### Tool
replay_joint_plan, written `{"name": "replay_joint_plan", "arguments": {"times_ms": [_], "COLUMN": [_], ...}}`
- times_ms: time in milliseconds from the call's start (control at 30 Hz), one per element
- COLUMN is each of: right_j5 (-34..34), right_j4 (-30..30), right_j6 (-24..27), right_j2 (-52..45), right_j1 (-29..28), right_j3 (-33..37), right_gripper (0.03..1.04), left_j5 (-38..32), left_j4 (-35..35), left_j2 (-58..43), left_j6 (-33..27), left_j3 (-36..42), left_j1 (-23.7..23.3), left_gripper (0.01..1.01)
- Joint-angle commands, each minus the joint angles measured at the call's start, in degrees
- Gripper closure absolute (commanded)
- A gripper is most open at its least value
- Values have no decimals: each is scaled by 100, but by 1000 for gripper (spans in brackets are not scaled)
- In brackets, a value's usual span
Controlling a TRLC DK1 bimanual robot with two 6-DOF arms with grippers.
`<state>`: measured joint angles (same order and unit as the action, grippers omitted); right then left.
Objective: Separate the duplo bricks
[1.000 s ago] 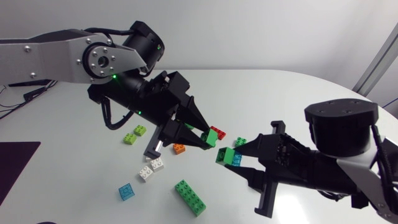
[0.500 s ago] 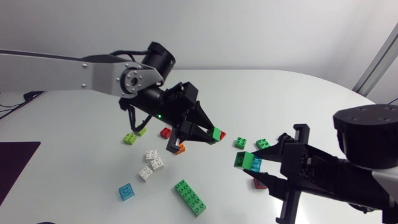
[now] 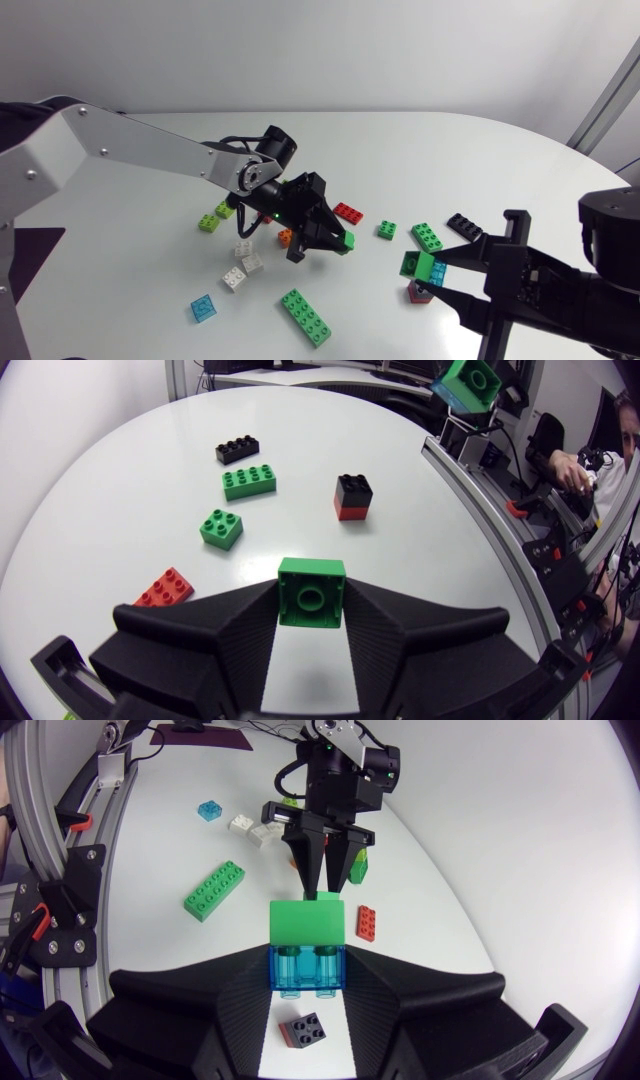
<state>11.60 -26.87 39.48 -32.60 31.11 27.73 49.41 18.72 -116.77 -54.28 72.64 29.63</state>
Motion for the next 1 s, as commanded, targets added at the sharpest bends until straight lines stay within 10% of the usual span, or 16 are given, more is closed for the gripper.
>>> {"name": "replay_joint_plan", "arguments": {"times_ms": [0,967], "right_j5": [36,343], "right_j4": [-37,218], "right_j6": [95,86], "right_j2": [26,-80], "right_j1": [-35,-290], "right_j3": [-153,-382], "right_gripper": [810,808], "left_j5": [166,456], "left_j4": [-53,-624], "left_j2": [-215,-891], "left_j6": [128,-777], "left_j3": [-66,-787], "left_j1": [-150,-607], "left_gripper": [830,872]}}
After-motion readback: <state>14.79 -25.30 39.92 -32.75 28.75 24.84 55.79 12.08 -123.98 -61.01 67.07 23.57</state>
